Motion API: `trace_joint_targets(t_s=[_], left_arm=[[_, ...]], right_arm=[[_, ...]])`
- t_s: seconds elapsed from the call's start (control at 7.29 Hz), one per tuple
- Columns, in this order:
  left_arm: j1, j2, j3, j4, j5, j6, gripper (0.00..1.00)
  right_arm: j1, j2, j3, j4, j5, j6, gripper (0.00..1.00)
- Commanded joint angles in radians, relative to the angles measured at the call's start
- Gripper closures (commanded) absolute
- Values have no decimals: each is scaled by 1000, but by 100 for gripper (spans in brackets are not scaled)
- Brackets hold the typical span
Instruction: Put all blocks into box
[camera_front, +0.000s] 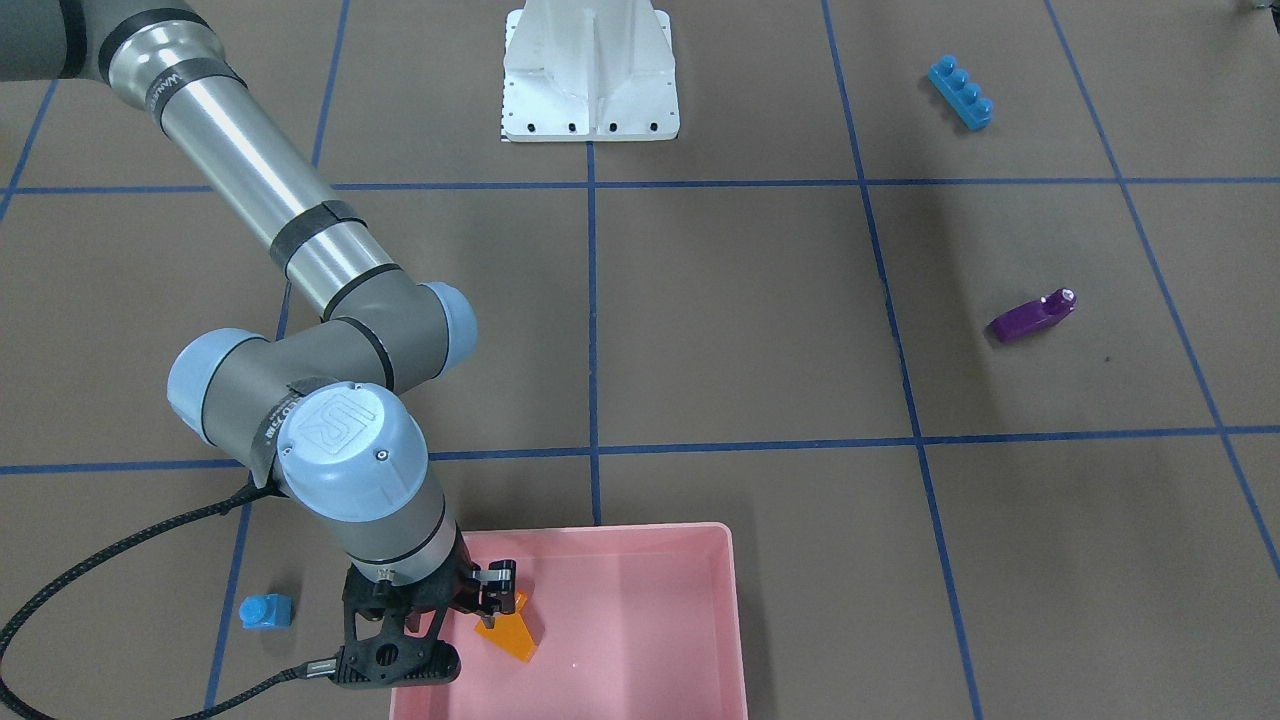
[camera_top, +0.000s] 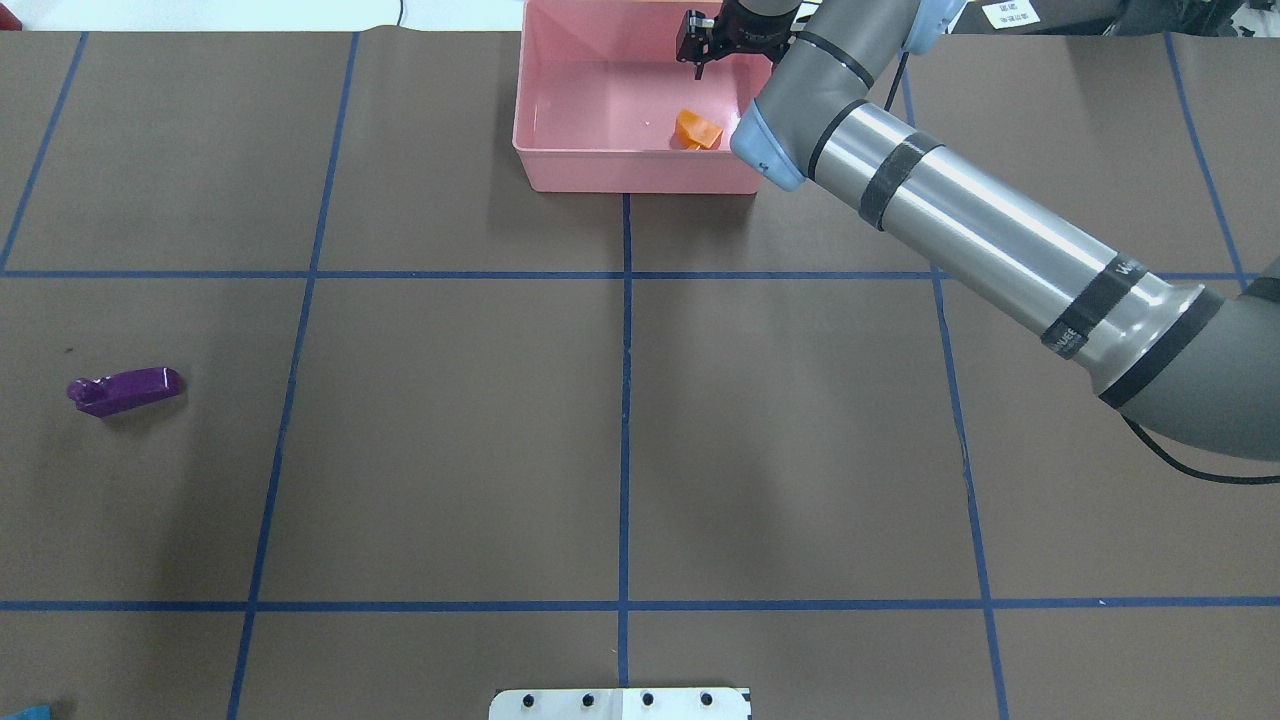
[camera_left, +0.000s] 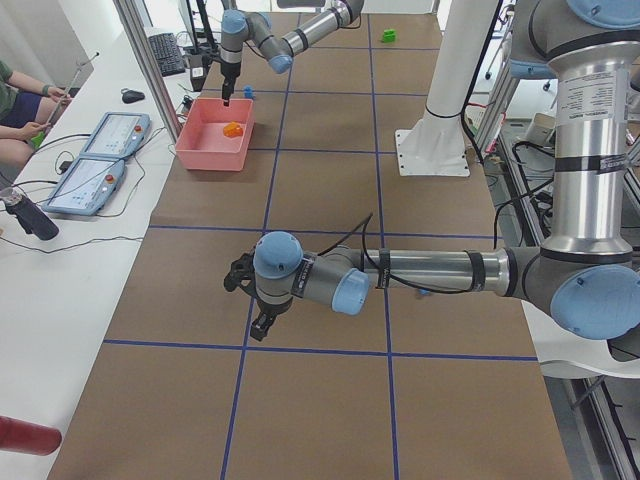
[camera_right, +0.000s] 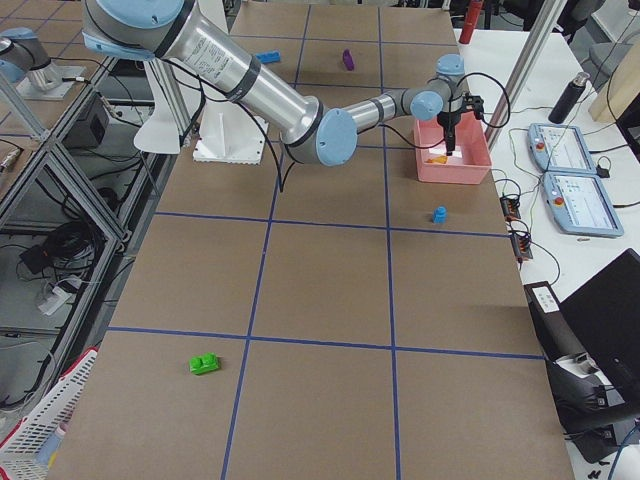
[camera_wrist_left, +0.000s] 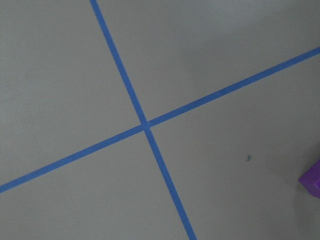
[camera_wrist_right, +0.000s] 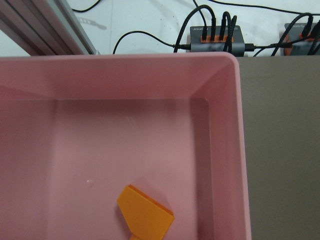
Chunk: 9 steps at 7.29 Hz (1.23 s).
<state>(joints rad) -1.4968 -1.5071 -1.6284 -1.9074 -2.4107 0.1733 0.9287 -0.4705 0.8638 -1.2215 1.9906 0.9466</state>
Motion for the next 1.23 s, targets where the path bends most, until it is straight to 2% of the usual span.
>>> trace_joint_targets(t_s=[0.0, 0.14, 0.27, 0.41, 0.55, 0.69, 0.96, 1.1], left_arm=[[80, -19, -37, -10, -28, -56, 0], [161, -19, -69, -57, -28, -192, 0], [212, -15, -70, -165, -19, -295, 0], [275, -15, -70, -197, -12, -329, 0], [321, -16, -74, -215, 66, -324, 0], [366, -15, -74, -240, 124, -322, 0], [435, -5, -74, -242, 201, -263, 0], [460, -4, -74, -242, 212, -226, 0]], right_arm=[[44, -41, 194, -197, 72, -12, 1], [77, -150, 342, -234, 100, -35, 1], [108, -240, 460, -287, 126, -102, 1], [131, -322, 581, -375, 135, -182, 1], [146, -415, 703, -439, 134, -271, 1], [157, -533, 822, -453, 135, -323, 1], [163, -782, 1043, -443, 136, -373, 1], [163, -874, 1110, -440, 131, -373, 0]])
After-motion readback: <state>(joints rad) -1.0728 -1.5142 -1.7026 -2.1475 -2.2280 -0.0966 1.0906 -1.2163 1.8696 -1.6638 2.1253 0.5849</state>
